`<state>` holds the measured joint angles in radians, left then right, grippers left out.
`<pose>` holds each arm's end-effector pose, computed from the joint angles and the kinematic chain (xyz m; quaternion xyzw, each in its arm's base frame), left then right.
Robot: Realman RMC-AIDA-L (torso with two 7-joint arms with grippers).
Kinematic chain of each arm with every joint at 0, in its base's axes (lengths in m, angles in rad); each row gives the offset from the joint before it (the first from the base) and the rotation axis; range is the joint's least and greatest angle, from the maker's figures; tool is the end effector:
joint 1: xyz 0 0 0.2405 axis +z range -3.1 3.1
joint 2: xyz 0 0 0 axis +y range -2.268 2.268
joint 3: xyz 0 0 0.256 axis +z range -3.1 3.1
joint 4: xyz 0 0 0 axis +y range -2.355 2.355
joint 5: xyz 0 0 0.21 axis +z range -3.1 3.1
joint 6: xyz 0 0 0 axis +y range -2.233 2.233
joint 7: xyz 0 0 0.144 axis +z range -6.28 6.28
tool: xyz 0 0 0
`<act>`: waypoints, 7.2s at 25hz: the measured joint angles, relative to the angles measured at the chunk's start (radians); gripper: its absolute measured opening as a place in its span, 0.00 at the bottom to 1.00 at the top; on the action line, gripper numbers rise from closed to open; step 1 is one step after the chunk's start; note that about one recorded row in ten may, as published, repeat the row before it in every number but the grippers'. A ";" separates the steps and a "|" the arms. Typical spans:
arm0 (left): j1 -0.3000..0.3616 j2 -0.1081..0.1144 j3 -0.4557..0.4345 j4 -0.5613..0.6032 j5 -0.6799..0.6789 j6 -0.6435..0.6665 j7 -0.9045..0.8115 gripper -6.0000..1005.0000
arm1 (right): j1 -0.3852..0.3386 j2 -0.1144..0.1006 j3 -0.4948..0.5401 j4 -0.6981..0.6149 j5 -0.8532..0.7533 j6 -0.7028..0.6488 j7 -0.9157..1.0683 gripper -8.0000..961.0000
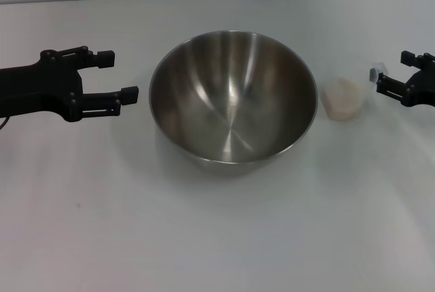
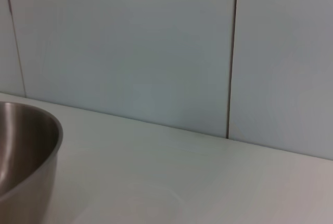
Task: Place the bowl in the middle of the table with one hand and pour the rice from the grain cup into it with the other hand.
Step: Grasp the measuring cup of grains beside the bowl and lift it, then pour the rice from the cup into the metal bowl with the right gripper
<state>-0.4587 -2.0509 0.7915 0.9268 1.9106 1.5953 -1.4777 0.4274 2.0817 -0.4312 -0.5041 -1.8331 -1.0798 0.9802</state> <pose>-0.2472 0.3366 0.0466 -0.9482 -0.1575 -0.2203 0.1659 0.3644 0.3368 0.0274 -0.8367 0.2689 0.1767 0.4433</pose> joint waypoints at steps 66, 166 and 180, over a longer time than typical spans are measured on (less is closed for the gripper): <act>0.043 -0.010 -0.005 0.009 -0.010 0.044 0.001 0.83 | 0.038 0.004 -0.137 -0.134 0.243 -0.175 -0.264 0.02; 0.065 -0.012 -0.008 0.000 -0.068 0.029 0.002 0.83 | -0.292 0.008 -1.315 -0.890 0.434 0.621 -1.349 0.02; 0.067 -0.012 -0.008 0.006 -0.070 0.029 0.002 0.83 | -0.308 0.009 -1.363 -0.904 0.436 0.648 -1.436 0.02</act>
<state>-0.3916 -2.0632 0.7839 0.9327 1.8405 1.6244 -1.4756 0.1193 2.0906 -1.7940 -1.4083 -1.3967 -0.4315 -0.4560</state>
